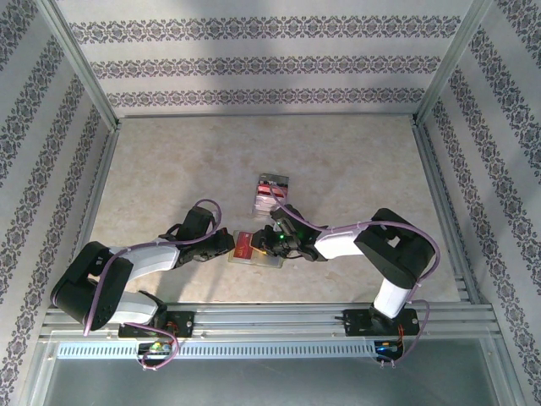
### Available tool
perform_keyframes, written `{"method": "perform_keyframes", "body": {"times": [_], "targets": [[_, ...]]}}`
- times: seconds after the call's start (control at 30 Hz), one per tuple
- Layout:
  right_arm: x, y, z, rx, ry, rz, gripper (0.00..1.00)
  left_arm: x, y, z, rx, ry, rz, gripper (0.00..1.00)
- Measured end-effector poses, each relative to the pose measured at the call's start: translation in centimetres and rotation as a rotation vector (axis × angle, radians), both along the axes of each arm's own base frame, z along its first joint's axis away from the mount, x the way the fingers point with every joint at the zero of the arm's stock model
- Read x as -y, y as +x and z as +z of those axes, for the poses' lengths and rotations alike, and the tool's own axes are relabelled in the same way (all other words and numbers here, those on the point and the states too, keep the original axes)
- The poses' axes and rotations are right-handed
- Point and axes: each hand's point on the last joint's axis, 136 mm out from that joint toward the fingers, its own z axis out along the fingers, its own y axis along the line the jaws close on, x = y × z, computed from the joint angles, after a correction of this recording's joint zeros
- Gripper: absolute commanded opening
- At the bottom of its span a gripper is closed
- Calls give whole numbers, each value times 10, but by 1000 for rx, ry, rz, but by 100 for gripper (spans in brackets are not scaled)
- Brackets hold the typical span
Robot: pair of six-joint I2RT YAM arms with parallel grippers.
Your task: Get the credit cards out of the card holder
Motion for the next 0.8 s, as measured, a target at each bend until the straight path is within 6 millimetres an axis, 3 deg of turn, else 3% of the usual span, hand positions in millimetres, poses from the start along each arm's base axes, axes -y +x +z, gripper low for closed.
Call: {"method": "perform_keyframes", "body": {"times": [0.43,0.8], "targets": [[1,0,-2,0,11,0,17,0,0,0,1,2,1,0],[-4,1,-2,-7,42,4,21,0,0,0,0,3,2,0]]}}
